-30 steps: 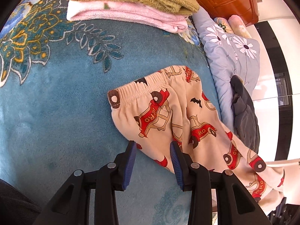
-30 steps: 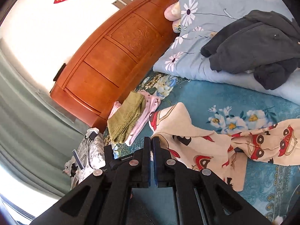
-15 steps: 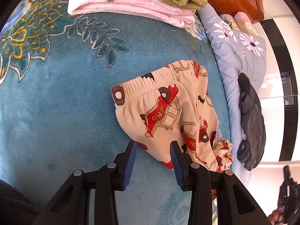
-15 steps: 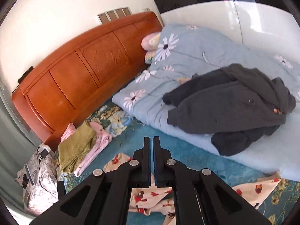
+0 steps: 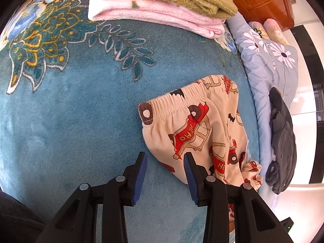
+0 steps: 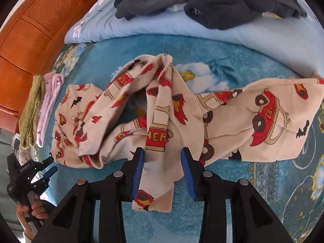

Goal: Fold clothes
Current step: 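Grasp the pant legs with the right gripper and fold them toward the waistband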

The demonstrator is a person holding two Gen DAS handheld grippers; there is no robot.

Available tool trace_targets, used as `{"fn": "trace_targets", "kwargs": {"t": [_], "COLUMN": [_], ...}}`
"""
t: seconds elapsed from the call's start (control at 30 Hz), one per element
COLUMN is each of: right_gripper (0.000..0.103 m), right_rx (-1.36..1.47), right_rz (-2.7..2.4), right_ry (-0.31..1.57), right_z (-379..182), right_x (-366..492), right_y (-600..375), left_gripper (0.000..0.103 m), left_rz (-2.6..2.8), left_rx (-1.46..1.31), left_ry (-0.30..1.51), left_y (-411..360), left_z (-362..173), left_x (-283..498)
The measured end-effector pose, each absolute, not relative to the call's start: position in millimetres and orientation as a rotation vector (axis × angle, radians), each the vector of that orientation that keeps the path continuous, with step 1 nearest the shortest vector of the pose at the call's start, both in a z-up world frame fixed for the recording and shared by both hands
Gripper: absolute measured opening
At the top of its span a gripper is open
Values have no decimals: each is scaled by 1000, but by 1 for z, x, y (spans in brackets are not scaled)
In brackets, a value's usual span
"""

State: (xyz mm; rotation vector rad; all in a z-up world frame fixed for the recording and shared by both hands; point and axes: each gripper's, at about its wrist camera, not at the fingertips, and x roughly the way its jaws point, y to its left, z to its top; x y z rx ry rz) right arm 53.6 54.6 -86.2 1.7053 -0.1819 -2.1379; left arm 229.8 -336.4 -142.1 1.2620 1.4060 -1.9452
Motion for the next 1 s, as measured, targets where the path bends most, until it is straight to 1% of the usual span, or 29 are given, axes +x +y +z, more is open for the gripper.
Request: {"fn": "trace_targets", "kwargs": {"t": [0.03, 0.07, 0.13, 0.27, 0.33, 0.43, 0.47, 0.5, 0.53, 0.63, 0.73, 0.8, 0.83, 0.87, 0.93, 1.0], "right_gripper": [11, 5, 4, 4, 4, 4, 5, 5, 5, 5, 6, 14, 23, 35, 47, 49], "right_rx": [1736, 1745, 1706, 1518, 1369, 1070, 990, 972, 1030, 1306, 1444, 1474, 1468, 1456, 1447, 1495], "right_rz": [-2123, -2114, -2118, -2293, -2465, -2733, -2790, -2807, -2789, -2695, -2652, -2656, -2661, -2665, -2666, -2611], "right_ry": [-193, -187, -117, 144, 341, 705, 817, 892, 907, 799, 594, 508, 459, 402, 302, 238], "right_z": [-95, -97, -84, -28, 4, 42, 44, 39, 29, -8, -27, -28, -25, -20, -16, -23], "right_x": [56, 56, 53, 28, 15, -1, -7, -15, -24, -48, -46, -36, -29, -19, 3, 25], "right_y": [56, 57, 54, 55, 55, 54, 54, 54, 57, 74, 94, 107, 114, 122, 135, 142], "left_gripper": [41, 41, 41, 41, 41, 41, 41, 41, 41, 41, 41, 41, 41, 41, 41, 41], "left_rz": [-1941, -1935, -1923, -1909, -1901, -1887, -1883, -1879, -1878, -1874, -1869, -1872, -1879, -1886, -1901, -1926], "left_rx": [1259, 1260, 1264, 1270, 1275, 1277, 1277, 1278, 1276, 1270, 1272, 1275, 1276, 1272, 1265, 1246], "left_ry": [1412, 1415, 1420, 1417, 1419, 1427, 1432, 1434, 1437, 1443, 1443, 1434, 1425, 1418, 1403, 1404], "left_y": [-337, -337, -338, -338, -338, -339, -339, -339, -339, -339, -339, -339, -339, -339, -340, -341], "left_z": [-143, -144, -145, -148, -150, -152, -153, -154, -154, -155, -156, -156, -156, -156, -156, -155], "left_x": [230, 230, 229, 227, 227, 227, 227, 227, 227, 228, 228, 227, 226, 224, 221, 219]}}
